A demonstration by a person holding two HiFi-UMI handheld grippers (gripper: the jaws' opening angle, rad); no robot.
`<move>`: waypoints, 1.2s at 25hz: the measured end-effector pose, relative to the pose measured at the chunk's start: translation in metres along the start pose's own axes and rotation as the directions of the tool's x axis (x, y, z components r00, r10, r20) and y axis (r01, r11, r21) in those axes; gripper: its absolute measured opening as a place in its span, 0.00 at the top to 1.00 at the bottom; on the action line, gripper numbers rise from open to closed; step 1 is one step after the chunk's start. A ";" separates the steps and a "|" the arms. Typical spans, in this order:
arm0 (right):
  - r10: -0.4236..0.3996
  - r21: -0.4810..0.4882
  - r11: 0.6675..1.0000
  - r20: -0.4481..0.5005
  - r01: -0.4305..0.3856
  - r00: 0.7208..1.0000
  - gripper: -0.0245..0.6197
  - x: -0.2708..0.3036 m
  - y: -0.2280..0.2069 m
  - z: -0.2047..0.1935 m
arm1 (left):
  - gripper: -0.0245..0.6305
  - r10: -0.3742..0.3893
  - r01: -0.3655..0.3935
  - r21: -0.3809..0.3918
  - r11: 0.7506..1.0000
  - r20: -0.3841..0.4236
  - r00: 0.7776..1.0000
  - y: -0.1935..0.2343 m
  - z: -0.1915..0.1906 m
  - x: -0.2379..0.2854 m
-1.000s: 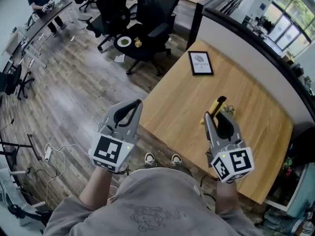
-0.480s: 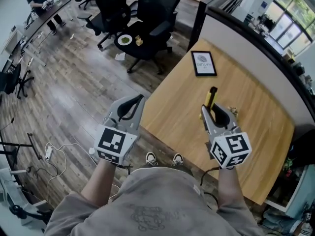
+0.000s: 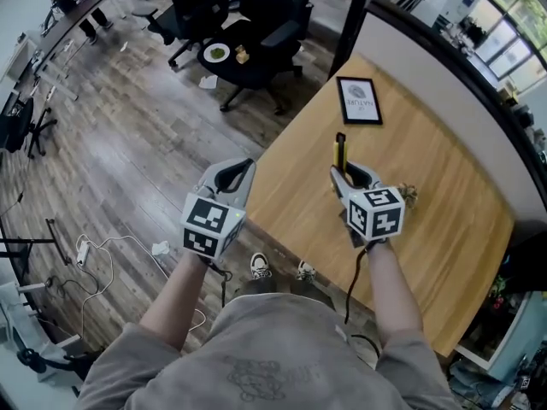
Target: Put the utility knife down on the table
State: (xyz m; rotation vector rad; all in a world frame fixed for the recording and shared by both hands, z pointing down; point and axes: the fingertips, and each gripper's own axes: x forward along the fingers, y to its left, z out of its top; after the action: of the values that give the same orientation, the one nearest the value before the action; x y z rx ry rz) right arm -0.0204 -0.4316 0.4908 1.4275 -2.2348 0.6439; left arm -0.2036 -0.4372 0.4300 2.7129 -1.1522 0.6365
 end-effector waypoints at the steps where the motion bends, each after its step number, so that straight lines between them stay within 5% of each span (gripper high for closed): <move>1: 0.002 0.011 1.000 -0.025 -0.002 1.000 0.78 0.009 -0.004 -0.009 | 0.96 -0.005 0.005 -0.011 1.000 -0.019 1.000 -0.001 -0.008 0.006; 18: 0.062 0.141 0.990 -0.364 -0.011 0.929 0.78 0.110 -0.017 -0.158 | 0.96 -0.064 0.039 -0.123 0.992 -0.210 0.976 -0.008 -0.112 0.049; 23: 0.059 0.133 0.991 -0.402 -0.005 0.914 0.78 0.119 -0.014 -0.177 | 0.96 -0.053 0.006 -0.196 0.981 -0.233 0.971 -0.005 -0.131 0.050; 30: 0.004 0.074 0.997 -0.407 0.028 0.914 0.77 0.125 -0.014 -0.189 | 0.96 -0.050 -0.001 -0.196 0.981 -0.255 0.966 -0.006 -0.146 0.047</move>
State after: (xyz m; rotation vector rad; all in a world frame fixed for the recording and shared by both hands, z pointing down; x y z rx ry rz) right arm -0.0392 -0.4179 0.7162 1.2062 -1.8893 0.9390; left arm -0.2185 -0.4244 0.5819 2.3923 -1.0535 0.8004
